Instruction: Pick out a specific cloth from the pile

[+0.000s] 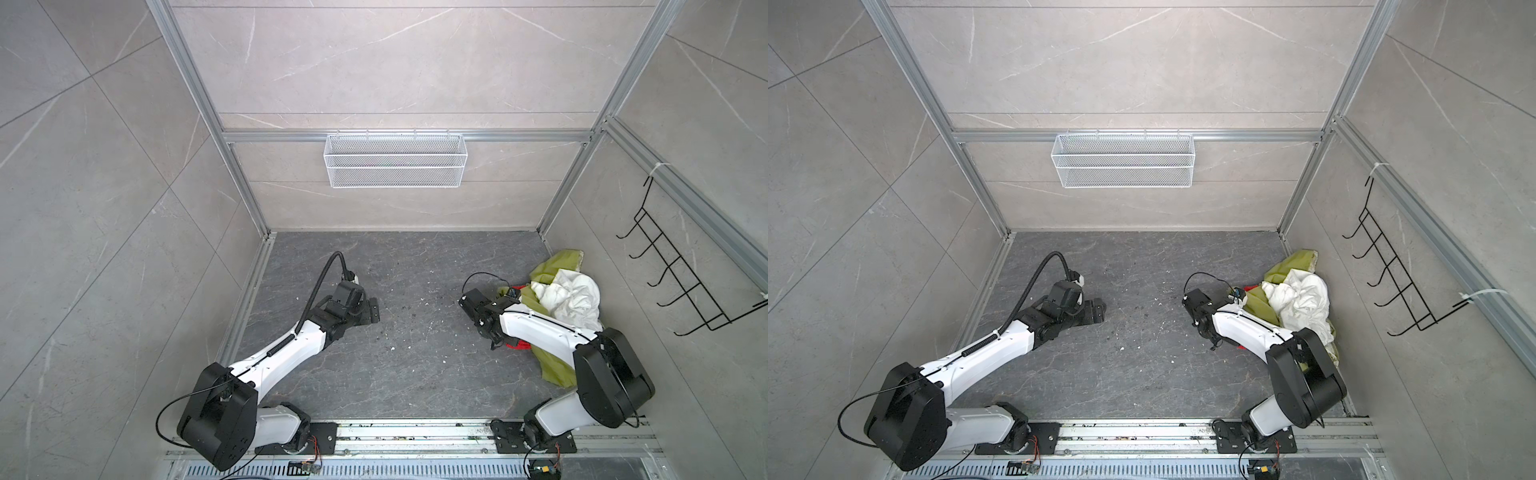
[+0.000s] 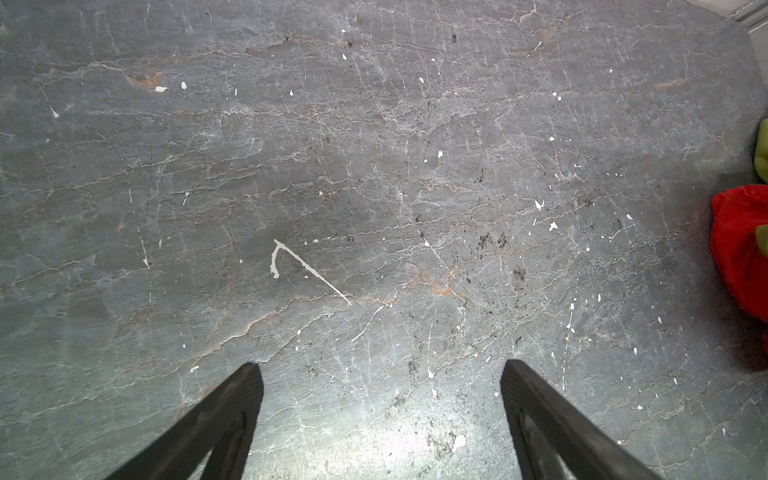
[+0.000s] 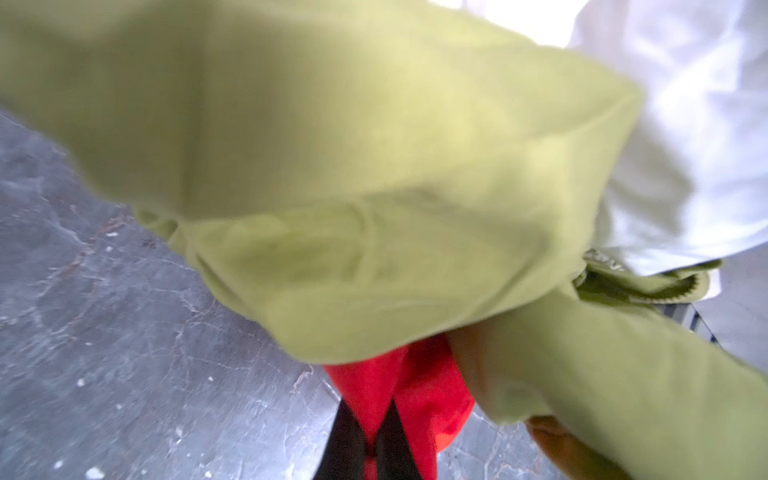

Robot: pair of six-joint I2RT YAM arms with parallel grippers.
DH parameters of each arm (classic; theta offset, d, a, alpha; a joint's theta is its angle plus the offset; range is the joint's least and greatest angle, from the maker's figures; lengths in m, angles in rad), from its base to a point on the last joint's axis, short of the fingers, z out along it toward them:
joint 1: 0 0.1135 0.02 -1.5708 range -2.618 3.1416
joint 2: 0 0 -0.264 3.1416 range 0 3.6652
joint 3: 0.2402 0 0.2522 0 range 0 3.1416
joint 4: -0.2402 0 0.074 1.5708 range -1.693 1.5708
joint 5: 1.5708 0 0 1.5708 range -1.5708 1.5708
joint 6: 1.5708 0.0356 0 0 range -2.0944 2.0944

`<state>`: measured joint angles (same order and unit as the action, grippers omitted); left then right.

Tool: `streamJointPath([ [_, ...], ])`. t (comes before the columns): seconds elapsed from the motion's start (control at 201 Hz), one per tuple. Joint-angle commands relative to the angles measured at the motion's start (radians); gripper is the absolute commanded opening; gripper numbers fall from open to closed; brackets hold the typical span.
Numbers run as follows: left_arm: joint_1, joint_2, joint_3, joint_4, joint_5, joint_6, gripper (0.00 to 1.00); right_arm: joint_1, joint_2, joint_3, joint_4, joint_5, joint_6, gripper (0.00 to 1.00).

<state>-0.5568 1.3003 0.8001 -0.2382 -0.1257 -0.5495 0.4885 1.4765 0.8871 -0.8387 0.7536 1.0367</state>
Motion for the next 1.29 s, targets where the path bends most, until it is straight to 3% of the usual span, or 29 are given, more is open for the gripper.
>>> streamJointPath([
  [0.0, -0.005, -0.011, 0.020, 0.023, -0.012, -0.010, 0.93, -0.003, -0.064, 0.020, -0.037, 0.003, -0.048, 0.00],
  [0.274, -0.005, 0.001, 0.060, -0.030, -0.014, -0.023, 0.91, -0.002, -0.138, 0.108, -0.083, 0.037, -0.131, 0.00],
  [0.652, -0.011, -0.055, 0.060, -0.036, -0.054, -0.016, 0.92, -0.002, -0.234, 0.182, -0.046, -0.019, -0.303, 0.00],
  [1.284, -0.017, -0.065, 0.068, 0.001, 0.009, 0.000, 0.90, -0.004, -0.325, 0.234, 0.076, -0.231, -0.522, 0.00],
])
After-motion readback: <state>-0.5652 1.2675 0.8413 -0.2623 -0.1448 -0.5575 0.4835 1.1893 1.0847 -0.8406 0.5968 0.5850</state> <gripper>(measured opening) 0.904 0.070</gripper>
